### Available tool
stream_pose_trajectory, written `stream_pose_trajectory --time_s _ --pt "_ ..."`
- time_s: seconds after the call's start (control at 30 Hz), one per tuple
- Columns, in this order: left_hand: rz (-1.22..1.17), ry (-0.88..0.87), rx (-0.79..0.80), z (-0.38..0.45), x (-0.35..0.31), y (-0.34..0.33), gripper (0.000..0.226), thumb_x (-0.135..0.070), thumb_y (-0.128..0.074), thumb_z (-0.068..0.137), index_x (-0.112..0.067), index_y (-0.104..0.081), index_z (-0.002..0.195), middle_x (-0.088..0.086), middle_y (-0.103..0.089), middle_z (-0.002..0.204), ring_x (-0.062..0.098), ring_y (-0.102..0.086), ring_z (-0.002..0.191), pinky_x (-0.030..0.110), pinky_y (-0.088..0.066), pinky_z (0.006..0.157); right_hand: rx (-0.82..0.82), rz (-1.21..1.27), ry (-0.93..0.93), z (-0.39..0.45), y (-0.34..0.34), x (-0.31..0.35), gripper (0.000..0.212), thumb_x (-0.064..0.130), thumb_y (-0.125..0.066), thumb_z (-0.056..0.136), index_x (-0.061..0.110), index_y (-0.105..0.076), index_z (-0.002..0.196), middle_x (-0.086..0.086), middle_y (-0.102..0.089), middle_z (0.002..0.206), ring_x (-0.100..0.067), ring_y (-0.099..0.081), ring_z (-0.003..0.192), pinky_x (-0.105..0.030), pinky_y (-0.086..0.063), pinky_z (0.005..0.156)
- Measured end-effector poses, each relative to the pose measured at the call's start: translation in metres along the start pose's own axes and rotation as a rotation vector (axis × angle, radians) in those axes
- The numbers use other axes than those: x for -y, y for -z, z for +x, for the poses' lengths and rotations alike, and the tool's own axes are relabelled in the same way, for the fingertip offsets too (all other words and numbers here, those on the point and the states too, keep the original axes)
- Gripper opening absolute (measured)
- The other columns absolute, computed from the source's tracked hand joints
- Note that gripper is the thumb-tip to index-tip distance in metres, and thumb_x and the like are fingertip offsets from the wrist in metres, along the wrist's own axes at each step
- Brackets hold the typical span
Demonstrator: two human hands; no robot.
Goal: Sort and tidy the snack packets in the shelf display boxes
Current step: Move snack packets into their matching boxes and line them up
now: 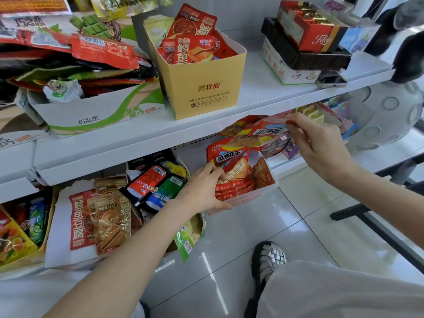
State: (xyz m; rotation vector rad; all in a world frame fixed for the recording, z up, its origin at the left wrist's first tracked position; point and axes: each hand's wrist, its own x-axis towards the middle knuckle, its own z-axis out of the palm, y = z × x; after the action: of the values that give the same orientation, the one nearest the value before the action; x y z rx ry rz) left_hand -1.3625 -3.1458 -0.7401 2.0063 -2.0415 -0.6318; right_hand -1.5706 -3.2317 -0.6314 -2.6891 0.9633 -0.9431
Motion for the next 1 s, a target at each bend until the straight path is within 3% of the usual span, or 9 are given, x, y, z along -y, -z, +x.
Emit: stream_pose_trajectory --time_s 0.17,0.33,0.4,0.47,0.57,0.7,0.87,0.97,1.0 --pt "-0.047 -0.027 -0.049 -0.005 -0.001 -0.002 0.058 -0.052 -0.074 0.066 -0.022 -0.050 0.110 -0.002 -0.044 0.120 0.016 -0.046 0.112 0.030 -0.039 0.092 0.032 -0.012 0.052 0.004 -0.011 0.002 0.030 0.017 -0.039 0.094 0.000 -0.058 0.109 0.002 -0.060 0.087 0.001 -0.049 0.072 -0.011 -0.036 0.064" --pt "-0.098 -0.051 -0.074 -0.014 -0.004 -0.003 0.049 -0.042 -0.073 0.073 -0.021 -0.055 0.113 0.002 -0.052 0.125 0.020 -0.048 0.114 0.032 -0.042 0.093 0.146 0.032 0.083 0.013 -0.026 0.004 0.023 0.008 -0.045 0.092 -0.002 -0.060 0.107 0.007 -0.056 0.085 0.006 -0.042 0.074 -0.007 -0.034 0.062" --pt "-0.112 -0.056 -0.094 -0.017 -0.005 -0.005 0.048 -0.039 -0.072 0.074 -0.020 -0.056 0.115 0.003 -0.052 0.126 0.021 -0.049 0.115 0.031 -0.043 0.094 0.191 0.045 0.085 0.016 -0.027 0.001 0.024 0.010 -0.043 0.093 -0.001 -0.060 0.106 0.011 -0.055 0.081 0.005 -0.045 0.066 -0.005 -0.035 0.059" --pt "-0.128 -0.075 -0.100 -0.017 -0.005 -0.007 0.047 -0.036 -0.072 0.075 -0.020 -0.058 0.116 0.001 -0.051 0.124 0.018 -0.047 0.114 0.028 -0.040 0.093 0.153 0.112 0.010 0.025 -0.025 -0.001 0.019 0.011 -0.043 0.094 0.002 -0.059 0.101 0.009 -0.054 0.065 -0.002 -0.048 0.056 -0.008 -0.033 0.050" --pt "-0.136 -0.101 -0.107 -0.016 -0.004 -0.007 0.045 -0.035 -0.073 0.075 -0.019 -0.060 0.115 -0.001 -0.050 0.115 0.014 -0.047 0.110 0.021 -0.036 0.088 0.077 0.250 -0.110 0.039 -0.024 0.000 0.011 0.011 -0.043 0.097 0.009 -0.051 0.090 0.008 -0.048 0.059 -0.001 -0.044 0.050 -0.011 -0.031 0.045" --pt "-0.136 -0.119 -0.119 -0.017 -0.003 -0.007 0.043 -0.033 -0.072 0.077 -0.017 -0.061 0.115 -0.001 -0.052 0.112 0.014 -0.049 0.108 0.022 -0.038 0.087 0.198 0.165 -0.094 0.038 -0.042 -0.004 0.011 0.011 -0.045 0.096 0.007 -0.052 0.089 0.015 -0.045 0.057 0.001 -0.048 0.050 -0.011 -0.032 0.045" --pt "-0.130 -0.125 -0.125 -0.020 -0.003 -0.013 0.044 -0.034 -0.070 0.079 -0.020 -0.059 0.119 -0.004 -0.051 0.109 0.012 -0.048 0.107 0.029 -0.044 0.088 0.185 0.153 -0.199 0.037 -0.056 -0.023 0.011 0.012 -0.044 0.096 0.016 -0.049 0.087 -0.004 -0.054 0.065 -0.007 -0.044 0.048 -0.012 -0.032 0.046" --pt "-0.170 -0.106 -0.134 -0.019 0.000 -0.009 0.051 -0.035 -0.071 0.077 -0.020 -0.057 0.123 -0.004 -0.049 0.113 0.012 -0.048 0.108 0.033 -0.044 0.094 0.378 0.013 -0.045 0.026 -0.056 -0.027 0.015 0.007 -0.046 0.094 0.002 -0.058 0.101 -0.005 -0.059 0.077 -0.008 -0.048 0.053 -0.009 -0.035 0.052" --pt "-0.170 -0.101 -0.128 -0.017 0.002 -0.007 0.054 -0.037 -0.072 0.076 -0.020 -0.055 0.124 -0.004 -0.048 0.116 0.012 -0.046 0.110 0.034 -0.042 0.096 0.464 -0.044 0.039 0.021 -0.059 -0.026 0.019 0.009 -0.046 0.094 0.001 -0.058 0.105 -0.005 -0.062 0.082 -0.016 -0.055 0.060 -0.018 -0.042 0.059"
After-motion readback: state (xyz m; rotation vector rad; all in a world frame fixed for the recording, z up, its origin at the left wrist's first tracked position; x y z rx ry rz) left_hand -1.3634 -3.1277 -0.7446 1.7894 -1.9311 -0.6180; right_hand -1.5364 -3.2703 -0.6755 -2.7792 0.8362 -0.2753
